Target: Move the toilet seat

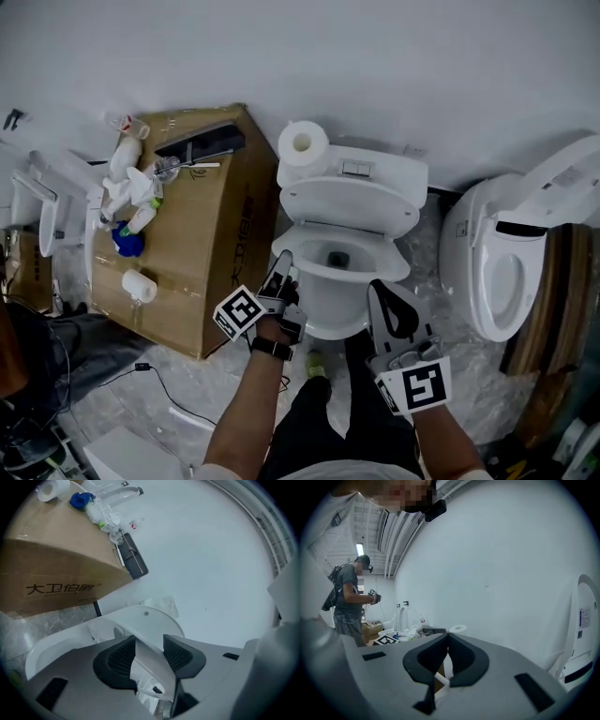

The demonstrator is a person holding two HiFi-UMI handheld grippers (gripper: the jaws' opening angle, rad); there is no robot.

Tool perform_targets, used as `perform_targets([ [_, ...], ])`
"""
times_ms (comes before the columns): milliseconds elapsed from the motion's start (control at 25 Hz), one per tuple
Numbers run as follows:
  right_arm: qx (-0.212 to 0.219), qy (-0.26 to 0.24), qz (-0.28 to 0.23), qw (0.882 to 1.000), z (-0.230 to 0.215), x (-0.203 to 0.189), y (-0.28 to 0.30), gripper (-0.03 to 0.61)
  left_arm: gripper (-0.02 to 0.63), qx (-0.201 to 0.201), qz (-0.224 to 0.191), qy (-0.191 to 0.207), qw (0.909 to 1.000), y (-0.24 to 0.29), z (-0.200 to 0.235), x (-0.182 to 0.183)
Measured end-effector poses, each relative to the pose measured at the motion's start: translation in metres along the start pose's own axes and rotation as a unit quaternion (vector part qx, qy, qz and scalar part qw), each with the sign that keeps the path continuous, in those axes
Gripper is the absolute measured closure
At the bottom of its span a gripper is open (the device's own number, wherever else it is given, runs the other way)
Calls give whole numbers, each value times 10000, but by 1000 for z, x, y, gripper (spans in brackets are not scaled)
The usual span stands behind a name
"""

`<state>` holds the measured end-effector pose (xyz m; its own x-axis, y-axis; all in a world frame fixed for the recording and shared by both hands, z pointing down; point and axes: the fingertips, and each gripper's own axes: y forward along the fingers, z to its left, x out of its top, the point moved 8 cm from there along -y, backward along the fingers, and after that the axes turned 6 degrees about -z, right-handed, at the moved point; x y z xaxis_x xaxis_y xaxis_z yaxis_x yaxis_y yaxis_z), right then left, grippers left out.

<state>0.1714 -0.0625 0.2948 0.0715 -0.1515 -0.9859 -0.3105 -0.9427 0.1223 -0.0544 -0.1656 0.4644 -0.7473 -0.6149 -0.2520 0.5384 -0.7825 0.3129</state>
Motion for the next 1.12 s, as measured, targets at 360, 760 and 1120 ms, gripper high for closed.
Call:
perform_targets([
  [360,121,42,94,9999,-55,4,31,561,417,-274,-445,15,9986,65,-31,18],
  [760,302,145,274,9991,-93,-7,61,563,414,-772,-996,-420,9911,116,-54,20],
  [1120,377,169,334,9986,-107,-8,72,563,414,-781,-1245,-371,9884,132,-55,21],
])
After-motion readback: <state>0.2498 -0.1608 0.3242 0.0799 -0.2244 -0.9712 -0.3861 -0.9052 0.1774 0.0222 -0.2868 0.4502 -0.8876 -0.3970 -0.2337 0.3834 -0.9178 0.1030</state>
